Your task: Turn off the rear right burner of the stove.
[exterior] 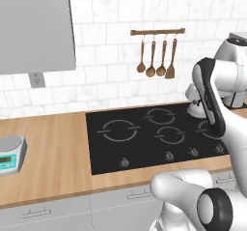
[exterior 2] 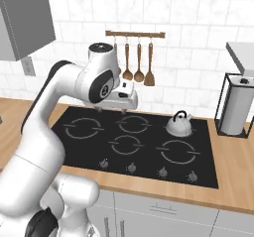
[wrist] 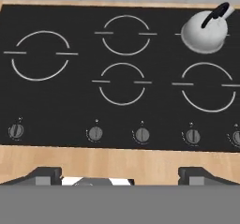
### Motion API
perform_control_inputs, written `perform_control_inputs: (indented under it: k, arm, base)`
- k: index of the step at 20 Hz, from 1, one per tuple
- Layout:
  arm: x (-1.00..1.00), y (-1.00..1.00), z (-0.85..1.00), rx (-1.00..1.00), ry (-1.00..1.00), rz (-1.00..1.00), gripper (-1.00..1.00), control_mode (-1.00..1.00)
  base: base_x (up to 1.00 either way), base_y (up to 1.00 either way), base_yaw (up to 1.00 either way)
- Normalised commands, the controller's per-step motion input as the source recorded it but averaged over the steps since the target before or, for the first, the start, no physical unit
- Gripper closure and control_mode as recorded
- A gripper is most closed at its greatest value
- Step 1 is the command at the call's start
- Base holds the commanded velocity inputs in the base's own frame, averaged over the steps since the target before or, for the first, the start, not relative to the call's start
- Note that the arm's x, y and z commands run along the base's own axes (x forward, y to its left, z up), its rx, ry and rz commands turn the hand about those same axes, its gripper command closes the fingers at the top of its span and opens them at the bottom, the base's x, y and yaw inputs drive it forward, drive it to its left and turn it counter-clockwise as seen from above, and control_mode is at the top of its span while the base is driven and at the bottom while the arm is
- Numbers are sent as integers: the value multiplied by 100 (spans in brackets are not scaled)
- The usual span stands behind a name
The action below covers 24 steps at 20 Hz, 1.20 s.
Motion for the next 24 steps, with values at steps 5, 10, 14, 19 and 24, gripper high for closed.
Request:
perform_control_inputs:
  k: [5,10,14,19,24]
  arm:
    - [-18,-54,0,0,0,0,-100,-100]
    - [-19,-64,-7,0,0,-2,-100,-100]
    - [-22,-64,-17,0,0,-2,-100,-100]
    - [-25,-60,-28,0,0,-2,-100,-100]
    - [-6,-36,-46,0,5,0,-100,-100]
  base:
    - [0,0,0]
    - [0,0,0]
    - [0,0,0]
    - [0,0,0]
    - [0,0,0]
